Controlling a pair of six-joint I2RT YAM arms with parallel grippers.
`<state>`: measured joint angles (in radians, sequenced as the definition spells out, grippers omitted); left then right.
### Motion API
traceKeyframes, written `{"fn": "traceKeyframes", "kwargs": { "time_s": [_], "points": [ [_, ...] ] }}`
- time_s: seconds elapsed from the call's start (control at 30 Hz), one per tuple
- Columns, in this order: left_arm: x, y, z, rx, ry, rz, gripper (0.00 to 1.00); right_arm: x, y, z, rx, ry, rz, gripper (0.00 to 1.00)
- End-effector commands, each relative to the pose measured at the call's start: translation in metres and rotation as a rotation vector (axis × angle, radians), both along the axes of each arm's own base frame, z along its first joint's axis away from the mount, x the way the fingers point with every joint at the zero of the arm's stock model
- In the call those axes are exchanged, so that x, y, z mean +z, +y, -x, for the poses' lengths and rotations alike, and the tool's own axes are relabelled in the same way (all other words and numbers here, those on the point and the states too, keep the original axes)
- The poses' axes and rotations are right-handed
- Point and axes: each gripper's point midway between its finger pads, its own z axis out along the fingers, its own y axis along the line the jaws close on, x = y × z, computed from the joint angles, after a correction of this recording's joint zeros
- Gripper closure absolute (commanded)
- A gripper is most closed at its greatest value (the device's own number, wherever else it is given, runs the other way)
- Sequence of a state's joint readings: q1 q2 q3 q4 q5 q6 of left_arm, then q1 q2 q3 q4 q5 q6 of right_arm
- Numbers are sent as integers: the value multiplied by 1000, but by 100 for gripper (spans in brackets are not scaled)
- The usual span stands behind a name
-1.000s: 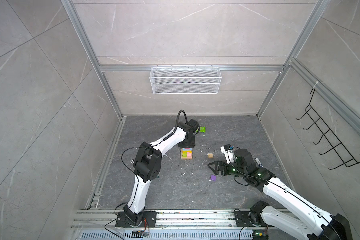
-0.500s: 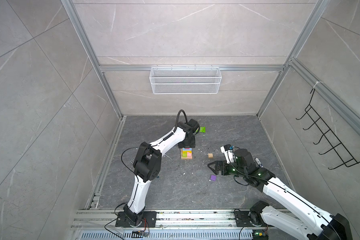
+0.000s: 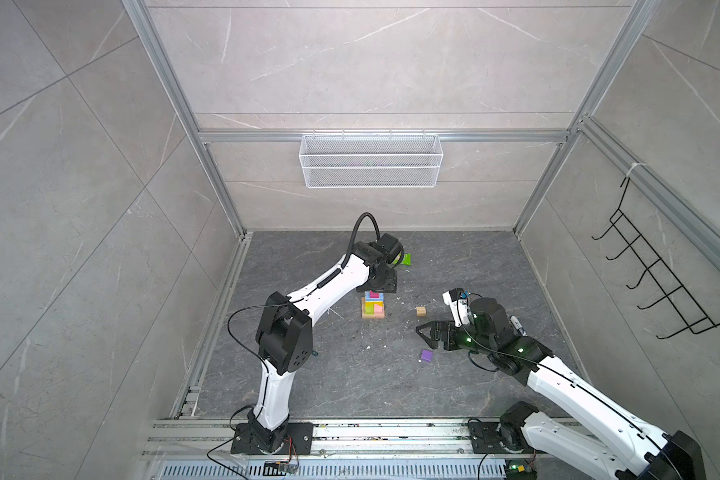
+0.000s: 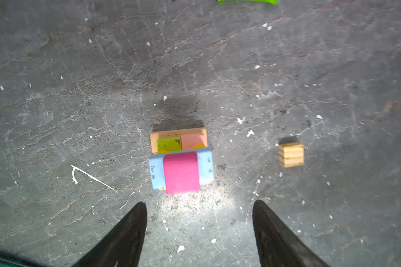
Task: Build the wood block tower
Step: 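Open the left gripper and raise it off the magenta cube, then move the left gripper toward the purple cube nearer the robot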
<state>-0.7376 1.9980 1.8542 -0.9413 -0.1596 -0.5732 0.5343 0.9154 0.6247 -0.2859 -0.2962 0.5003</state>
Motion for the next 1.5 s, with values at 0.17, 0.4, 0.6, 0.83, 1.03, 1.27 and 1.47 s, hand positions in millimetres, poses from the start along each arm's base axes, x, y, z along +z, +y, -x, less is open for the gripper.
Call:
{"fn": "traceKeyframes", "kwargs": {
  "time_s": [0.17,0.4,0.6,0.83,1.03,1.27,1.47],
  "points": [
    [25,-18,25,-123,-76,26,22,18,-8,-7,-33,-88,10,0],
    [29,-46,53,-256,-138,71,22,26,-7,-7,-40,-109,-23,0],
    [15,-59,79,-309,-110,83,23,32,-18,-7,-95,-154,-18,0],
    [-17,-63,101,-331,-40,53,24,32,-24,-7,-133,-168,-27,1],
    [-40,-78,117,-356,16,65,26,27,-25,-9,-150,-157,-34,0],
    [-65,-100,140,-402,63,42,28,30,-34,-8,-191,-177,-27,1],
    [-81,-111,149,-407,84,38,32,32,-39,-6,-213,-192,-38,1]
  ]
}}
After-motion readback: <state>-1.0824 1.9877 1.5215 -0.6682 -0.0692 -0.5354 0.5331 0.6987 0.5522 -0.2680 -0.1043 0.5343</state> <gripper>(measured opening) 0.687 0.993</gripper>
